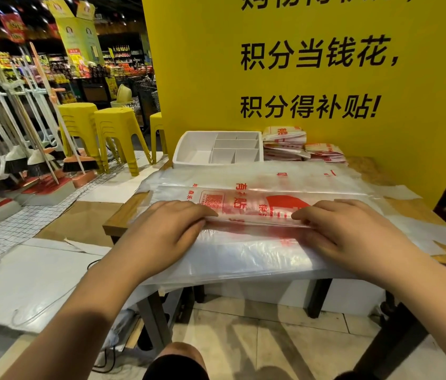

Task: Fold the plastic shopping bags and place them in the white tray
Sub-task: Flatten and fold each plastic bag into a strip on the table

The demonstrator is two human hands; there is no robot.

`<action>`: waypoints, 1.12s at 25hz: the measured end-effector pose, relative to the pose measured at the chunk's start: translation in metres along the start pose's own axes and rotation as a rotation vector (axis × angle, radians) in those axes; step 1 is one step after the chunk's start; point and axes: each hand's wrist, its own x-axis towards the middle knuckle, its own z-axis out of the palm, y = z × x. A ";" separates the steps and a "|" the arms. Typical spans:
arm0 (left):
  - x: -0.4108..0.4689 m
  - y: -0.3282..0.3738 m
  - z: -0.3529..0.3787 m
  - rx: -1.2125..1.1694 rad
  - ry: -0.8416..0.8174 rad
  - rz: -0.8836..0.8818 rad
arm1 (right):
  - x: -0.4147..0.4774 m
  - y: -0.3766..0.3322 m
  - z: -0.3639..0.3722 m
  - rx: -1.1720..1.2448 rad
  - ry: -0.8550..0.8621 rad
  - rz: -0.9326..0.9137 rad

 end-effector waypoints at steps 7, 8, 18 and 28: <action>0.035 -0.007 -0.043 -0.026 -0.010 -0.073 | 0.018 0.014 -0.035 0.080 -0.073 0.087; 0.041 -0.010 -0.047 -0.024 -0.011 -0.106 | 0.024 0.016 -0.040 0.077 -0.075 0.112; 0.049 -0.026 -0.007 0.057 -0.116 -0.218 | 0.047 0.015 0.004 -0.006 -0.065 0.190; 0.044 0.030 0.036 -0.045 -0.223 -0.197 | 0.047 -0.039 0.036 0.271 -0.064 0.063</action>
